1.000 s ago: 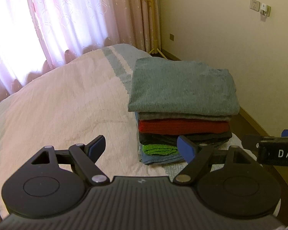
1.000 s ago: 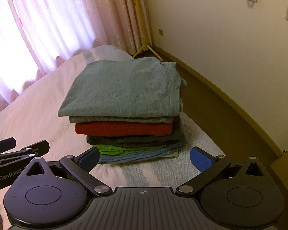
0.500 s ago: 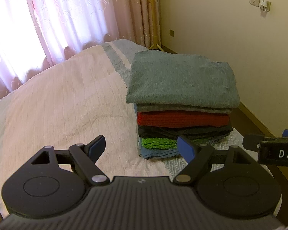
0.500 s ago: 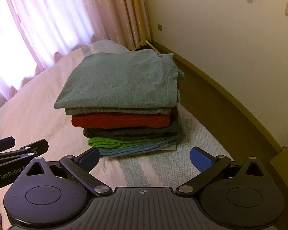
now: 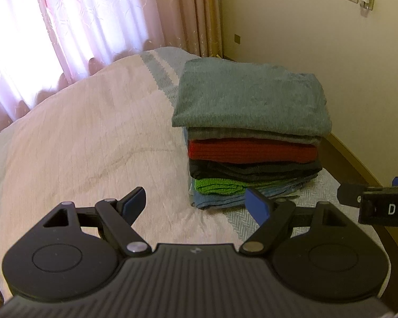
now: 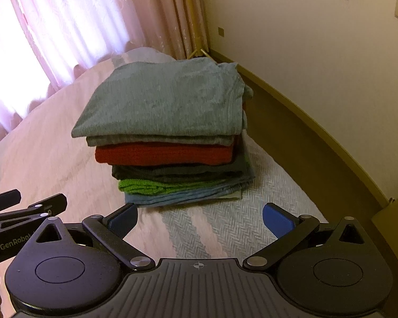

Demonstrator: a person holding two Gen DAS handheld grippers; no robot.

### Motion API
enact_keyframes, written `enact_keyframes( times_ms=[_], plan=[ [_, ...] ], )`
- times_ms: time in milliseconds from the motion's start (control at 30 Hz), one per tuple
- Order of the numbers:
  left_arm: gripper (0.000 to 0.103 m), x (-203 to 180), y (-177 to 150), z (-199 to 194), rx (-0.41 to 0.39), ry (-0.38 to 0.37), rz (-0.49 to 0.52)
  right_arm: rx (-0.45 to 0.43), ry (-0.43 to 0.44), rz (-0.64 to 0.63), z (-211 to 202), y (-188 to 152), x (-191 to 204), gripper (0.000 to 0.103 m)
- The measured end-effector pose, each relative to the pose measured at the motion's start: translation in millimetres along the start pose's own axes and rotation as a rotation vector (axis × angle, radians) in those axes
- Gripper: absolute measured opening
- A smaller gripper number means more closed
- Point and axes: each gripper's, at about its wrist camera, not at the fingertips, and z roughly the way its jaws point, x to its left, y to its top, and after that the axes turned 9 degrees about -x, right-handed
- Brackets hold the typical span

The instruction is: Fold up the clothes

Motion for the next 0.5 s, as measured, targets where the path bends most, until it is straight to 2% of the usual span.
enact_keyframes(
  times_ms=[500],
  plan=[
    [0.079, -5.8, -8.7, 1.4, 0.01, 0.009, 0.006, 0.021, 0.002, -0.002, 3.6, -7.6, -4.8, 0.103]
  ],
)
